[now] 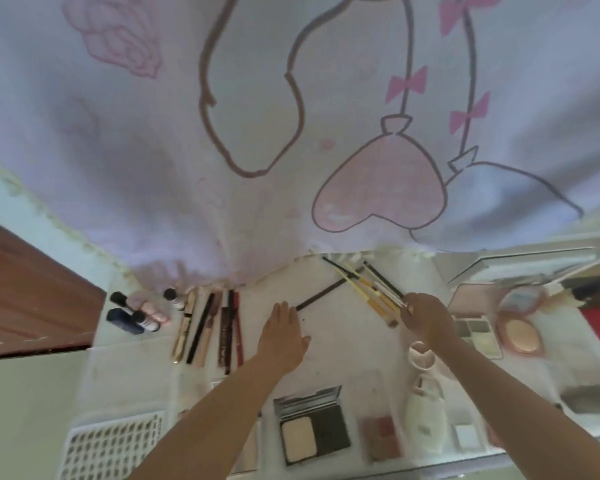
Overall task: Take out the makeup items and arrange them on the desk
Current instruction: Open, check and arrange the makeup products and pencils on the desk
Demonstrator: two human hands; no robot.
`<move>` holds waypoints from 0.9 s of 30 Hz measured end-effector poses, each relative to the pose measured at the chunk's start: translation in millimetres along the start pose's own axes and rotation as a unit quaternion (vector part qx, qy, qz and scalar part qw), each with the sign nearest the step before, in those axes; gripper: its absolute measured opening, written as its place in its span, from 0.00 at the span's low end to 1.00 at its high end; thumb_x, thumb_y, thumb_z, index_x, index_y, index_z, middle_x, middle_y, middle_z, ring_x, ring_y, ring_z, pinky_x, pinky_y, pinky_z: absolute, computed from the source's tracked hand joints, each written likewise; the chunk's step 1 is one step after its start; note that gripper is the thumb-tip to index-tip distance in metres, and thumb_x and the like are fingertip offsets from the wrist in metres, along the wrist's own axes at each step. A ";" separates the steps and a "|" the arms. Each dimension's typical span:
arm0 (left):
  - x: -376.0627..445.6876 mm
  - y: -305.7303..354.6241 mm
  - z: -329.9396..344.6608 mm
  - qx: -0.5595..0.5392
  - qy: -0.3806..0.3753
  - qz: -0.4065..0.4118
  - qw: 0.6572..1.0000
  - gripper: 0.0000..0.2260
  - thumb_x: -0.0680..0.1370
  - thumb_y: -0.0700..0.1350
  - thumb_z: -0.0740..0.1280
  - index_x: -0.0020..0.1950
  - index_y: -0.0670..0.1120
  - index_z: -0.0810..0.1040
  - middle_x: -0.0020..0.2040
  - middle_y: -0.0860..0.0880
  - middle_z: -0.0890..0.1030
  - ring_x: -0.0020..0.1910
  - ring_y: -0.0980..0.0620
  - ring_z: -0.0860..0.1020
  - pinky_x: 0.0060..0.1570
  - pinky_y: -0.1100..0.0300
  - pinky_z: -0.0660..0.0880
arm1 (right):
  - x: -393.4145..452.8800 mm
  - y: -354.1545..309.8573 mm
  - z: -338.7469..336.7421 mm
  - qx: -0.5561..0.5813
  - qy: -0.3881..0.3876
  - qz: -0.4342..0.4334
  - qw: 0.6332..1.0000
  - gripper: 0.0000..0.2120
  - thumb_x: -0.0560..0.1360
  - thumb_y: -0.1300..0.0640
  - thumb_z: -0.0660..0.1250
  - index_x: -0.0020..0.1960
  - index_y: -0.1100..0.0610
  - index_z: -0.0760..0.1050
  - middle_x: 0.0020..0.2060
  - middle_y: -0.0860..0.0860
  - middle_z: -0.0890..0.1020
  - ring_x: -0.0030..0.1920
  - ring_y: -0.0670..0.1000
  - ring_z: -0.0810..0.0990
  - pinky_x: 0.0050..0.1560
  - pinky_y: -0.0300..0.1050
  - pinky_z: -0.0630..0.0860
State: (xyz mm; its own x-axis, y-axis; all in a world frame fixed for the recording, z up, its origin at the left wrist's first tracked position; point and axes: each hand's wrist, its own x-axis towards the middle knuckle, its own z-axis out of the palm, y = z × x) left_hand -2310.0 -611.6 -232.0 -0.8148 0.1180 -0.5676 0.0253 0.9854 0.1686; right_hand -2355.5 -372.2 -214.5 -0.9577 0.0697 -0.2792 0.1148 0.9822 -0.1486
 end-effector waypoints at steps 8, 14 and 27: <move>8.6 12.5 11.2 0.034 -0.036 -0.062 0.997 0.34 0.81 0.55 0.52 0.74 0.35 0.37 0.75 0.38 0.36 0.75 0.42 0.38 0.75 0.53 0.45 | 17.2 34.8 7.9 -0.049 -0.061 -0.009 0.997 0.12 0.76 0.60 0.56 0.57 0.58 0.74 0.55 0.54 0.78 0.57 0.55 0.77 0.55 0.45 0.73; 6.4 18.8 -7.4 0.016 -0.023 -0.070 0.997 0.33 0.81 0.52 0.54 0.75 0.37 0.40 0.76 0.41 0.40 0.76 0.45 0.42 0.74 0.53 0.50 | 20.0 37.0 -4.5 -0.039 -0.069 -0.055 0.995 0.12 0.76 0.61 0.57 0.57 0.61 0.73 0.54 0.56 0.77 0.56 0.55 0.76 0.52 0.43 0.71; -42.2 98.9 -98.1 -0.026 0.240 0.194 0.951 0.15 0.82 0.48 0.51 0.64 0.42 0.67 0.60 0.45 0.73 0.56 0.47 0.73 0.51 0.60 0.68 | -56.1 -17.0 -120.4 0.336 0.119 -0.160 0.921 0.08 0.77 0.63 0.58 0.40 0.56 0.69 0.25 0.46 0.68 0.28 0.42 0.72 0.32 0.32 0.66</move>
State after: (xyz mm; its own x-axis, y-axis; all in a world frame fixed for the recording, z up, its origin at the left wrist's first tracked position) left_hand -2330.0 -531.2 -112.2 -0.9211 0.3887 -0.0229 0.3589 0.8704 0.3371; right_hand -2335.5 -371.8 -82.0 -0.9924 -0.0901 0.0839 -0.1221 0.6347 -0.7630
